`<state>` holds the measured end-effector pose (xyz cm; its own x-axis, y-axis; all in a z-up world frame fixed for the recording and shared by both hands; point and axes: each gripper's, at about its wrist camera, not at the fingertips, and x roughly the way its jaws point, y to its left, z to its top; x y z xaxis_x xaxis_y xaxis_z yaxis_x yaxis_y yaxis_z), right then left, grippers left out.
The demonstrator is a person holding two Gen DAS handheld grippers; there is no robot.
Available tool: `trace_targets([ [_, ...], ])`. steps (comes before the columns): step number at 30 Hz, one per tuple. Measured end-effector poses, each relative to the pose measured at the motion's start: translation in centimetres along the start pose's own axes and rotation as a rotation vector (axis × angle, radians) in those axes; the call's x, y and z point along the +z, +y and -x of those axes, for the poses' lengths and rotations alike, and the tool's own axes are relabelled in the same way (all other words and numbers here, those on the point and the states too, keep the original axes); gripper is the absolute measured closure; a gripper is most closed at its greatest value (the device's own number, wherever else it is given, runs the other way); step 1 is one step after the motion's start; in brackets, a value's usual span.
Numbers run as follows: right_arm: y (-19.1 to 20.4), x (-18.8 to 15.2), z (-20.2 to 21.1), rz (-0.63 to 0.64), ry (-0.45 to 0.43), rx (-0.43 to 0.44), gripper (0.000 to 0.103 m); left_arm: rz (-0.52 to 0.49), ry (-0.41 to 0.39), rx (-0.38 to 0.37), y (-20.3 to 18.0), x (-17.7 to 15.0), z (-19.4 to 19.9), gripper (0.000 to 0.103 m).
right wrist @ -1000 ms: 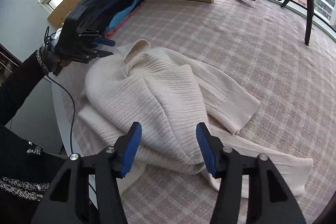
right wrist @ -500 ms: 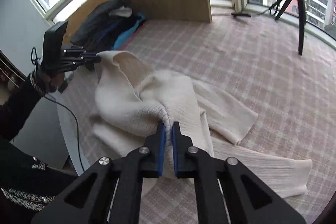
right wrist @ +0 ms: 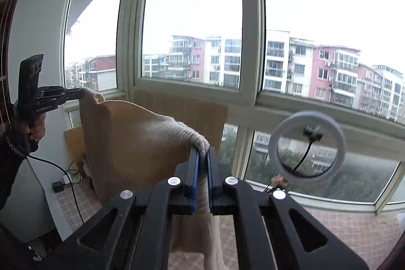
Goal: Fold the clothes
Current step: 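Grasp the sweater with the left gripper while the right gripper grasps it, lift it up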
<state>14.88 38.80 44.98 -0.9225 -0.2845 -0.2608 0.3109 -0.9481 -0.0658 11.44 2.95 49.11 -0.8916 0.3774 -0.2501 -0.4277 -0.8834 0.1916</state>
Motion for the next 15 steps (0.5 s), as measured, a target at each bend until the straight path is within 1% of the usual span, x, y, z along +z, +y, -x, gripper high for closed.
trace_targets([
  [2, 0.1, 1.8, 3.1, 0.006, -0.064, -0.032, 0.097, -0.021, -0.056, 0.029, -0.4, 2.1, 2.5, 0.098],
  [3, 0.2, 2.2, 4.4, 0.005, -0.094, -0.043, 0.097, -0.023, -0.077, 0.027, -0.5, 2.8, 3.6, 0.098],
  [4, 0.2, 2.7, 5.7, 0.005, -0.123, -0.054, 0.097, -0.036, -0.090, 0.028, -0.7, 3.2, 4.4, 0.098],
  [5, 0.3, 3.0, 6.8, 0.004, -0.148, -0.062, 0.097, -0.058, -0.100, 0.044, -1.0, 3.4, 4.9, 0.098],
  [6, 0.4, 3.1, 7.3, 0.006, -0.151, -0.069, 0.097, -0.075, -0.102, 0.055, -1.4, 3.5, 5.3, 0.098],
  [9, 1.1, 2.6, 7.1, 0.034, -0.105, -0.134, 0.097, -0.092, -0.058, 0.055, -2.1, 3.0, 5.0, 0.098],
  [10, 1.3, 2.3, 7.2, 0.038, -0.098, -0.142, 0.097, -0.097, -0.049, 0.054, -2.3, 2.8, 5.1, 0.098],
  [12, 1.5, 2.0, 8.1, 0.033, -0.105, -0.139, 0.098, -0.100, -0.053, 0.052, -2.1, 2.6, 5.6, 0.098],
  [15, 2.0, 2.1, 9.4, 0.048, -0.134, -0.159, 0.098, -0.105, -0.057, 0.051, -1.7, 2.4, 6.3, 0.097],
])
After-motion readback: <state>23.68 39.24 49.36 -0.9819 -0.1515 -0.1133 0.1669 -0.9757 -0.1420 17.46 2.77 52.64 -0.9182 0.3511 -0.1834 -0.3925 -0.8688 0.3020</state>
